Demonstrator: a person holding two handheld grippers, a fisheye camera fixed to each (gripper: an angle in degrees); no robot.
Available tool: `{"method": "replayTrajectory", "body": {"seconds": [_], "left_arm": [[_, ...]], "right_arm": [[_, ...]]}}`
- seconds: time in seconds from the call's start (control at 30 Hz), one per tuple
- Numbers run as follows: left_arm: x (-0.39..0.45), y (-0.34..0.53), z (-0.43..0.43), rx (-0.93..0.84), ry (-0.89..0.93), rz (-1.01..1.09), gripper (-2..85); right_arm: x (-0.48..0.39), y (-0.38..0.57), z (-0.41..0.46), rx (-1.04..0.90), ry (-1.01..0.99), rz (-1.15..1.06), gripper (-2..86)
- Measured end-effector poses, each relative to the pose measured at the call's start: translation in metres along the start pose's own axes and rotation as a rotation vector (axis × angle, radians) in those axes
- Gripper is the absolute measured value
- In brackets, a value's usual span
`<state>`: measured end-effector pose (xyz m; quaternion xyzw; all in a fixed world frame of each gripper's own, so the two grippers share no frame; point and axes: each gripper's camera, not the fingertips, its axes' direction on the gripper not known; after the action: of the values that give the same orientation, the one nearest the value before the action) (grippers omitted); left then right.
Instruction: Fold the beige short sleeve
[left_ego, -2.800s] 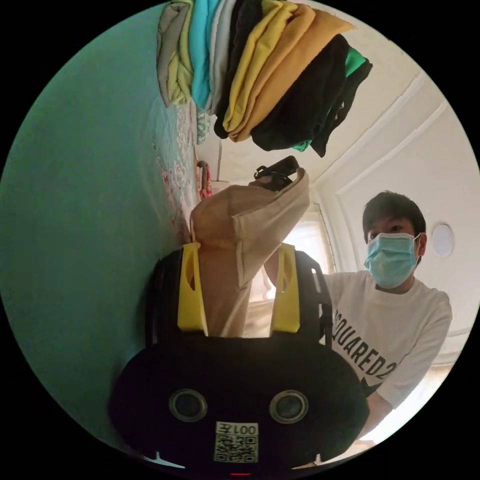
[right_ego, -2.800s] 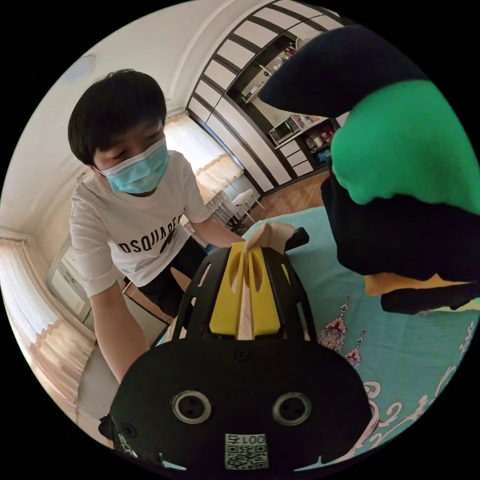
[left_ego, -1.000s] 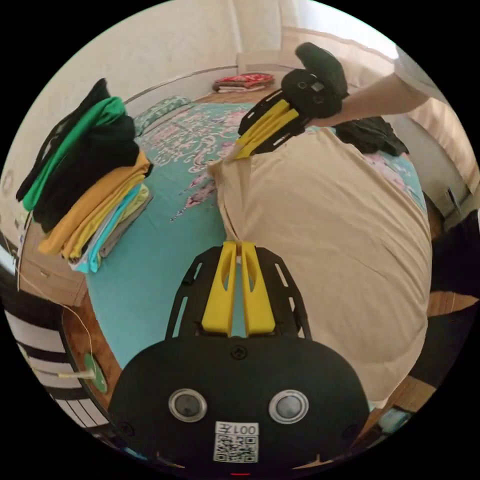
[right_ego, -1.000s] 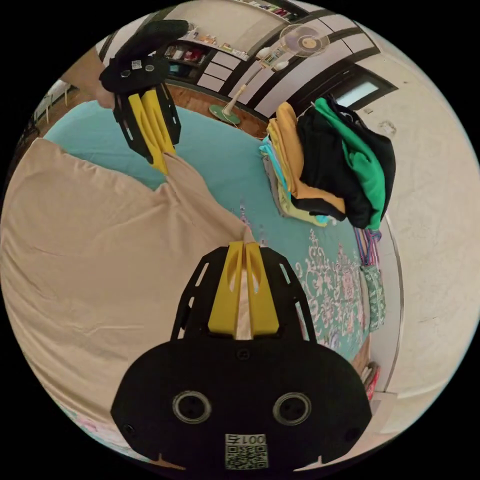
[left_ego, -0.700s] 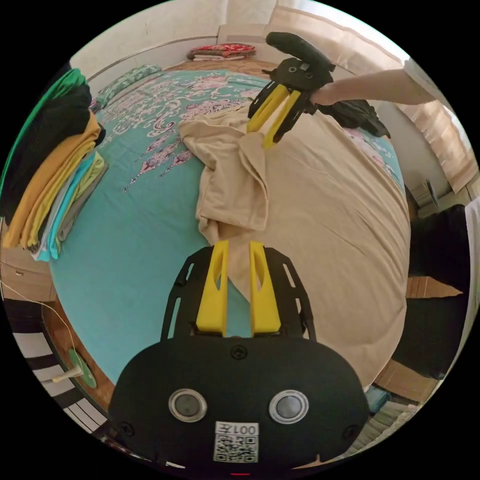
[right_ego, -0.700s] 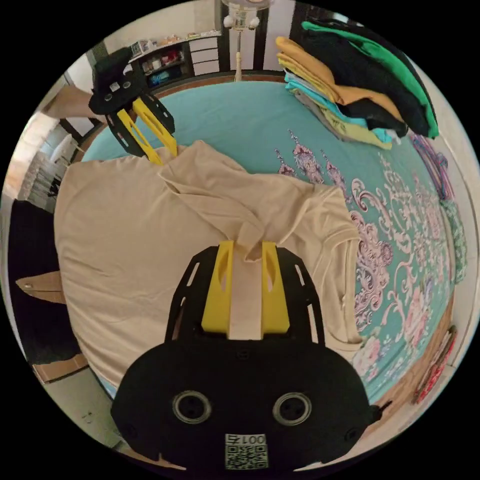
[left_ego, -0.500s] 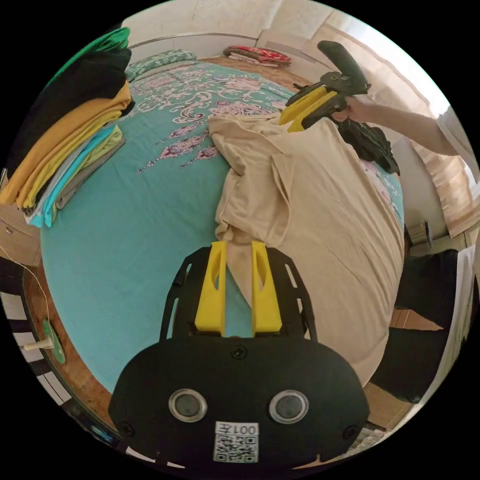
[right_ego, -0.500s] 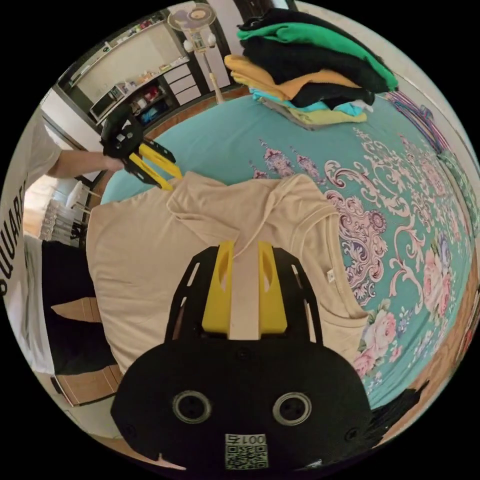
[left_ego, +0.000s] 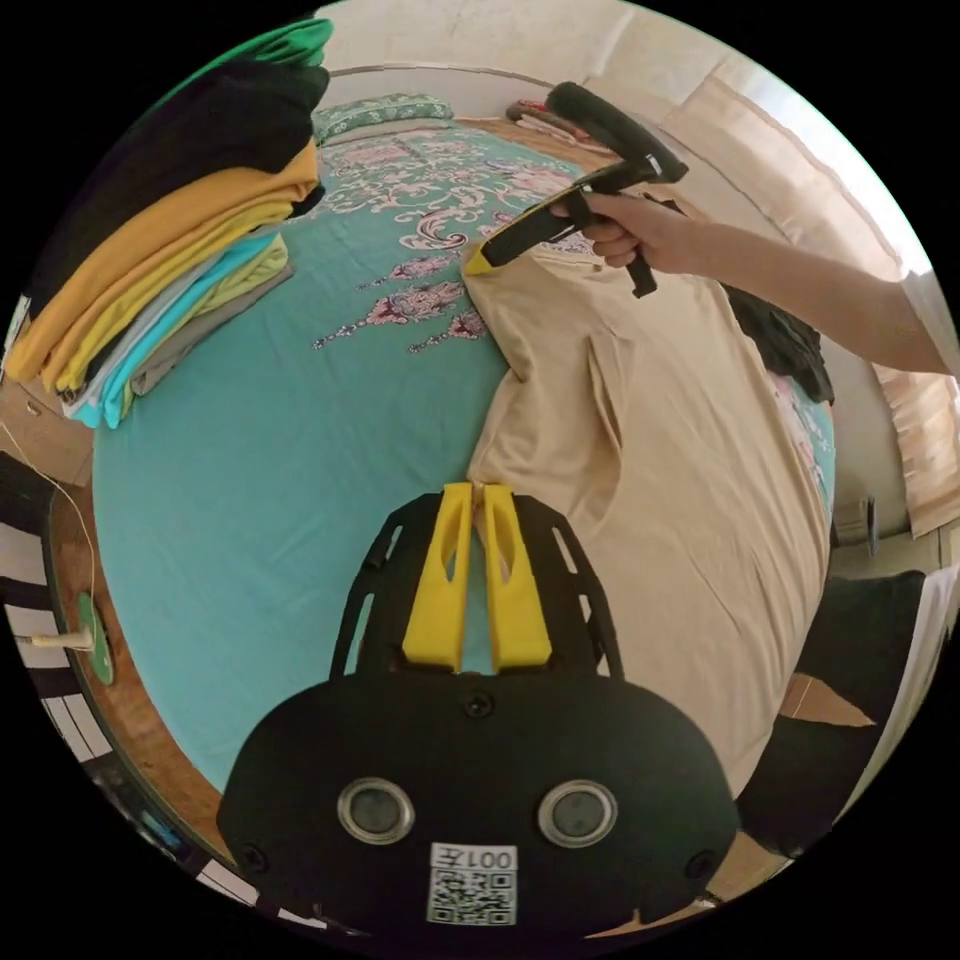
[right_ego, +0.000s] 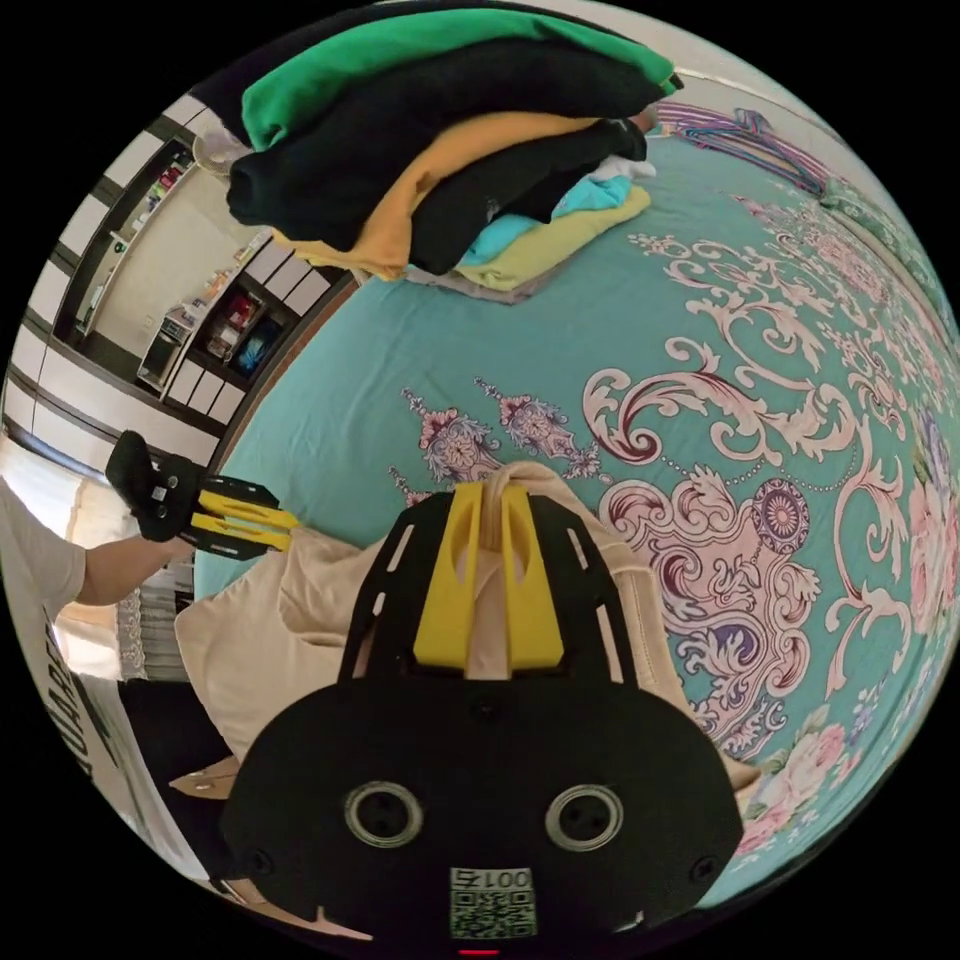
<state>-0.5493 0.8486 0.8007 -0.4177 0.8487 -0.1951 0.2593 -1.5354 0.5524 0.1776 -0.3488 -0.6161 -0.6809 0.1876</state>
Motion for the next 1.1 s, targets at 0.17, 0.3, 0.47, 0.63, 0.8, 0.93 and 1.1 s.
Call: {"method": "replayTrajectory", "body": {"seconds": [0.17, 0.3, 0.47, 0.63, 0.8, 0.93, 1.1], "left_arm": [[-0.025, 0.023, -0.006, 0.070, 0.049, -0.172, -0.8], [-0.061, 0.057, -0.005, 0.187, 0.224, -0.431, -0.9], [-0.081, 0.090, 0.006, 0.288, 0.317, -0.636, -0.9], [-0.086, 0.104, 0.008, 0.301, 0.329, -0.703, -0.8], [-0.092, 0.119, -0.003, 0.283, 0.278, -0.732, -0.1], [-0.078, 0.118, -0.024, 0.295, 0.173, -0.623, 1.3], [-0.044, 0.083, -0.011, 0.204, 0.188, -0.326, 4.5]], "right_arm": [[0.057, -0.012, -0.011, 0.008, -0.071, 0.078, 1.9], [0.099, -0.024, -0.010, -0.003, -0.226, 0.134, 2.0], [0.138, -0.034, 0.001, -0.042, -0.305, 0.138, 2.7], [0.155, -0.030, -0.015, -0.053, -0.221, 0.128, 5.6], [0.136, -0.004, -0.050, 0.004, -0.146, 0.003, 9.0], [0.070, 0.026, -0.029, -0.090, -0.139, -0.284, 8.9], [0.045, 0.045, 0.021, -0.261, -0.084, -0.426, 7.8]]}}
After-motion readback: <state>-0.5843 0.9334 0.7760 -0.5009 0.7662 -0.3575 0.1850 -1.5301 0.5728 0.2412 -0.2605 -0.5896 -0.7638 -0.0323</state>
